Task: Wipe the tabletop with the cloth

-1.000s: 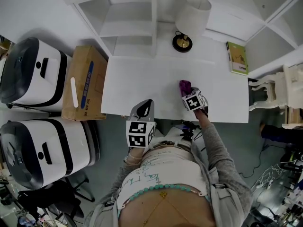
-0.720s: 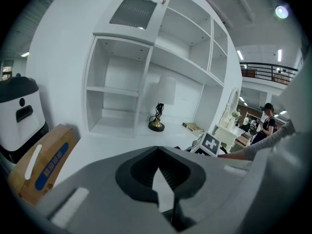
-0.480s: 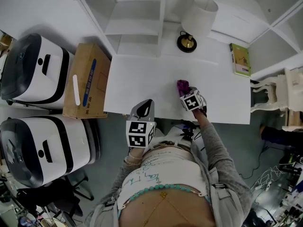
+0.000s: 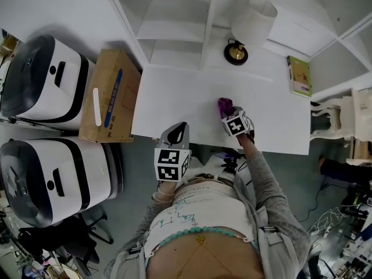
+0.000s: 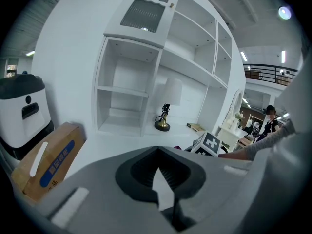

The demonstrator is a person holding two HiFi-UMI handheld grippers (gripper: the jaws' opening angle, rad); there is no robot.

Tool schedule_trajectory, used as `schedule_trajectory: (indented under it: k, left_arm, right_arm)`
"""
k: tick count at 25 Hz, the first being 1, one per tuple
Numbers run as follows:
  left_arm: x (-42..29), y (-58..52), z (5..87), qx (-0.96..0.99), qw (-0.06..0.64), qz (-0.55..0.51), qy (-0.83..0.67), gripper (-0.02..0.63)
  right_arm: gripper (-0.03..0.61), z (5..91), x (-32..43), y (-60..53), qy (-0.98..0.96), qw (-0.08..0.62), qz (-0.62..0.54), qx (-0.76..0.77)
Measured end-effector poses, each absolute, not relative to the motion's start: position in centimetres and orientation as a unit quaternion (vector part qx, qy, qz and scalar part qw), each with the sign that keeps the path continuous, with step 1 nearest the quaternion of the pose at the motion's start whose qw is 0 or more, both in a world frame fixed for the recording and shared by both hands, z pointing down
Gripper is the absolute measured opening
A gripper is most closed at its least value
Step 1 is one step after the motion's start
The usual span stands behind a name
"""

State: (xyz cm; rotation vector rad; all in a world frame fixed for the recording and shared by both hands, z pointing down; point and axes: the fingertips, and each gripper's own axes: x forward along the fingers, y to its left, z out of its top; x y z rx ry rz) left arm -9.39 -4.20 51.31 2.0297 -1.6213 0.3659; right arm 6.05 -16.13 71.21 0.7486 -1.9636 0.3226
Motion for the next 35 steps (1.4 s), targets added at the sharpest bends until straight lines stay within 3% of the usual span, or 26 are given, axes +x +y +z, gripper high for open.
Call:
schedule_trajectory:
  k: [22, 35]
  left_arm:
    - [-8.8, -2.4, 51.4, 0.719, 0.256, 0.142, -0.63, 0.005]
    - [-5.1, -1.0, 50.5, 0.677, 0.266, 0.136, -0.672, 0.005]
  right_arm:
    - [0.078, 71.2, 2.7, -15.5, -0.838, 0.459, 0.124, 0.267]
    - [0.076, 71.0, 2.0, -15.5, -0.844, 0.487, 0.082, 0.207]
